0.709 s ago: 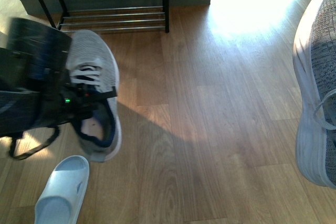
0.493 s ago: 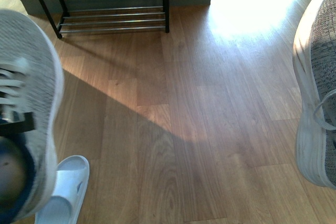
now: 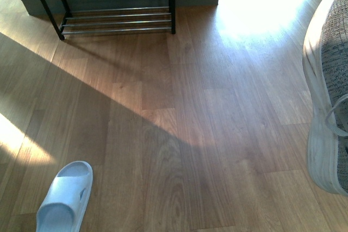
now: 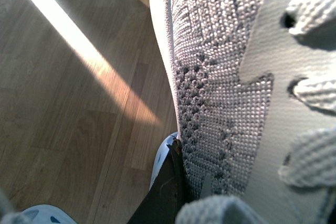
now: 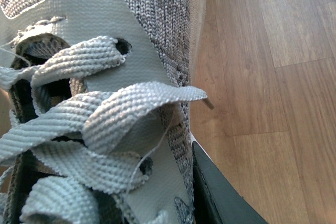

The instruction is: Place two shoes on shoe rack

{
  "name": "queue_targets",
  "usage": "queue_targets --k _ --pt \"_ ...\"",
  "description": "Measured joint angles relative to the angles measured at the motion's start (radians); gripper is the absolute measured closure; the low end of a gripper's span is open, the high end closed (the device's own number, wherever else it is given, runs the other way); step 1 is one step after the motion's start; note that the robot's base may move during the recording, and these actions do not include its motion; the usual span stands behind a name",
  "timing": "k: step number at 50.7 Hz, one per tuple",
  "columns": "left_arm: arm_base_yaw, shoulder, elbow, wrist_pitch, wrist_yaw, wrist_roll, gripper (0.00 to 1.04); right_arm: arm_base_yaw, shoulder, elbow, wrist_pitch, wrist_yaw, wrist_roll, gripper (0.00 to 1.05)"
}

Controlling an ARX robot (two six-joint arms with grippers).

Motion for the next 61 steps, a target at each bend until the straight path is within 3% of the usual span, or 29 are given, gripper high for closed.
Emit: queue_targets --k 61 --pt "-0.005 -0.003 -0.01 -0.004 0.002 0.007 1.02 -0.002 0.0 0.0 0.0 0.004 0.0 1.01"
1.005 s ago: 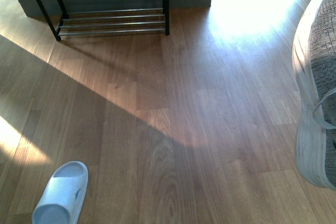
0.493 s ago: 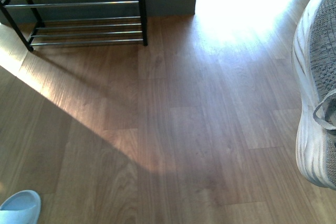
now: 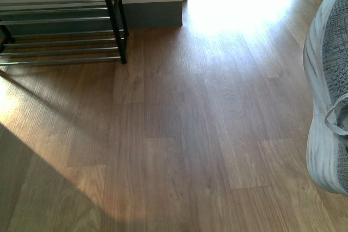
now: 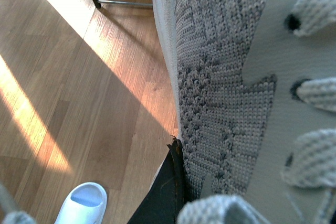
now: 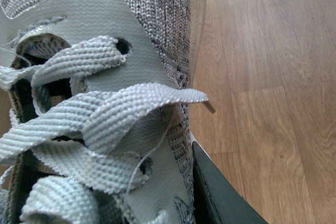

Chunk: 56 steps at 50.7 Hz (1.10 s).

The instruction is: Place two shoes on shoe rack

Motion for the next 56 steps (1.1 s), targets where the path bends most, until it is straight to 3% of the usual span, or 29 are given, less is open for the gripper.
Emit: queue_targets --k 56 --pt "0.0 0.0 -0.001 0.0 -0.002 0.0 1.02 0.002 0.0 0.0 0.0 -0.004 0.0 1.01"
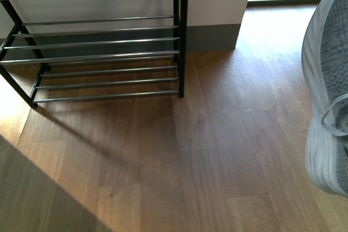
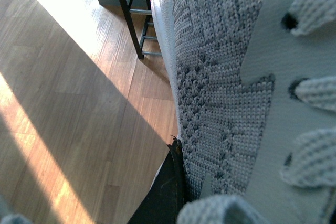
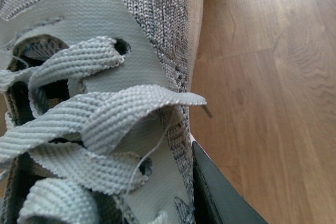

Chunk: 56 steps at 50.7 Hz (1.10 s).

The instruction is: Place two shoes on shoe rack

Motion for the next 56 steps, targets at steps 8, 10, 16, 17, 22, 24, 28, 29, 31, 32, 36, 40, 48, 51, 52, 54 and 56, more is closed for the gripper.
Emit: queue_targets --k 8,10,16,17,22,24,28,29,31,32,36,40,48,51,52,54,56 --pt "0.0 0.001 0.0 0.0 0.001 0.0 1.02 0.0 0.0 0.0 0.0 0.001 0.0 1.01" --pt "0.0 0.001 0.0 0.0 0.0 0.0 1.02 0.0 0.0 0.0 0.0 0.001 0.0 1.01" --pt "0.0 0.002 0.0 0.0 0.002 0.0 1.02 0.0 0.0 0.0 0.0 0.001 0.0 1.01" --pt "0.0 0.002 0.0 0.0 0.001 0.0 1.02 0.0 0.0 0.0 0.0 0.002 0.0 1.01" --pt "0.001 0.002 0.0 0.0 -0.005 0.0 1.02 0.003 0.0 0.0 0.0 0.0 0.0 1.01" --pt "0.003 0.002 0.0 0.0 -0.009 0.0 1.02 0.006 0.0 0.0 0.0 -0.002 0.0 1.01" --pt "0.004 0.002 0.0 0.0 -0.011 0.0 1.02 0.006 0.0 0.0 0.0 -0.01 0.0 1.01" --pt "0.004 0.002 0.0 0.0 -0.011 0.0 1.02 0.006 0.0 0.0 0.0 -0.01 0.0 1.01" --pt "0.004 0.002 0.0 0.0 -0.008 0.0 1.02 0.006 0.0 0.0 0.0 -0.009 0.0 1.01" --pt "0.004 0.002 0.0 0.0 -0.007 0.0 1.02 0.006 0.0 0.0 0.0 -0.008 0.0 1.01" --pt "0.004 0.002 0.0 0.0 -0.004 0.0 1.02 0.006 0.0 0.0 0.0 -0.001 0.0 1.01" --pt "0.004 0.002 0.0 0.0 -0.002 0.0 1.02 0.006 0.0 0.0 0.0 0.0 0.0 1.01" --pt "0.003 0.002 0.0 0.0 0.002 0.0 1.02 0.004 0.0 0.0 0.0 0.004 0.0 1.01" --pt "0.003 0.002 0.0 0.0 0.002 0.0 1.02 0.004 0.0 0.0 0.0 0.003 0.0 1.01" --pt "0.003 0.002 0.0 0.0 0.002 0.0 1.02 0.004 0.0 0.0 0.0 0.003 0.0 1.01" --pt "0.003 0.002 0.0 0.0 0.0 0.0 1.02 0.004 0.0 0.0 0.0 0.003 0.0 1.01" --pt "0.003 0.002 0.0 0.0 0.0 0.0 1.02 0.004 0.0 0.0 0.0 0.003 0.0 1.01"
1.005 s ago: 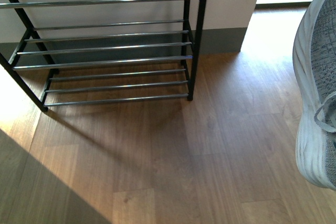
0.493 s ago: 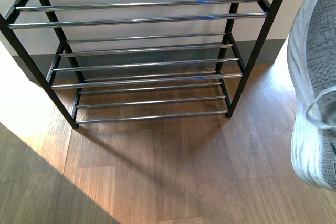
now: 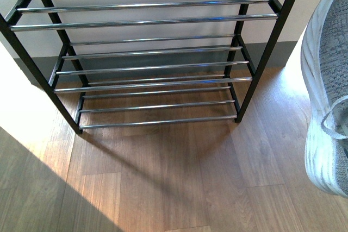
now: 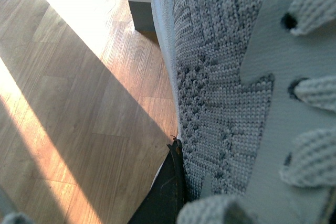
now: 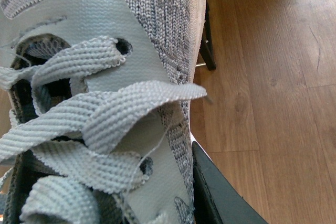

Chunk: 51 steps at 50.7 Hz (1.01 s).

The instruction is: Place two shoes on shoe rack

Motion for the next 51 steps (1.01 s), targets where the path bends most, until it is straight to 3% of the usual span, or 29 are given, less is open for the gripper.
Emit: queue_targets --k 51 --pt "0.0 0.0 0.0 0.0 0.001 0.0 1.02 -0.003 0.002 0.0 0.0 0.0 -0.002 1.01"
